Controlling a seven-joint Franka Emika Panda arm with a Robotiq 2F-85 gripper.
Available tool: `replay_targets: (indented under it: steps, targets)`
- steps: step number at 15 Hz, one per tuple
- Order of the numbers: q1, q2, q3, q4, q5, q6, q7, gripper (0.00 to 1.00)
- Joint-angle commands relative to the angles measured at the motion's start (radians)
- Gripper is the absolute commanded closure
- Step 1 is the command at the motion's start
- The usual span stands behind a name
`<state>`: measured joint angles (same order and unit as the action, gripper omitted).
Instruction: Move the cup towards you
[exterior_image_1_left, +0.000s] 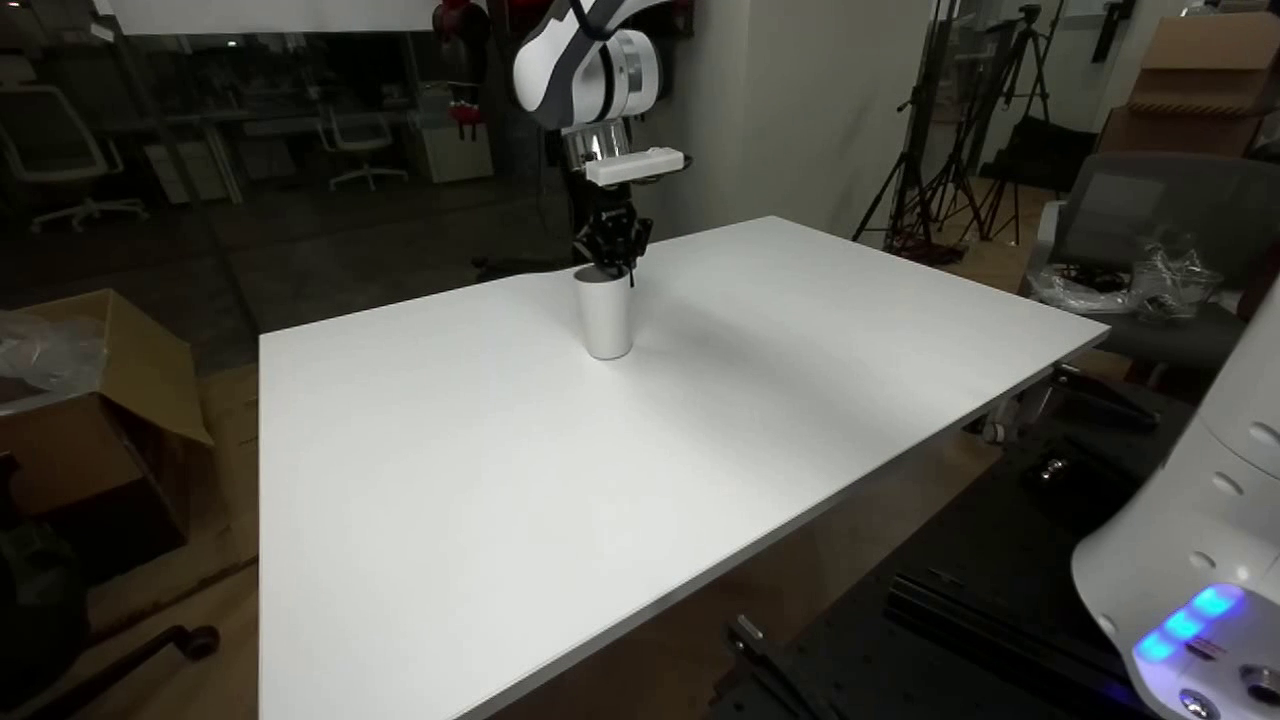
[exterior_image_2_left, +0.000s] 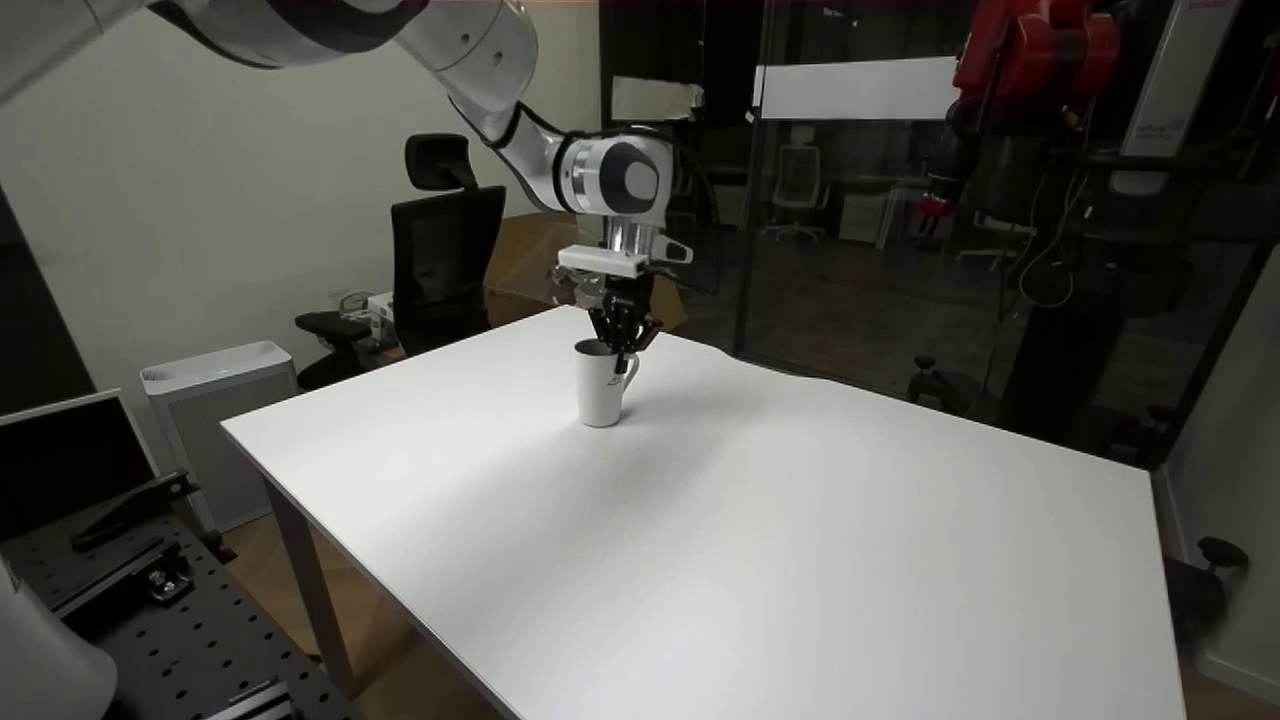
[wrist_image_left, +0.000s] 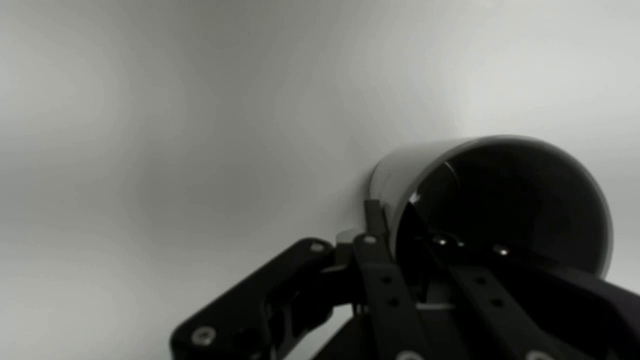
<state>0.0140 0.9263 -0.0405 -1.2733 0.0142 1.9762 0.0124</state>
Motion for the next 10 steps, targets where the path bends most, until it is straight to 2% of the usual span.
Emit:
replay_targets:
  steps: [1,10]
  targets:
    - [-0.014,-0.149,-0.012,-0.241,0.016,0.063,0.090,0.97]
    - [0.038,-0.382,-0.128,-0.709,-0.043,0.456,0.341,0.97]
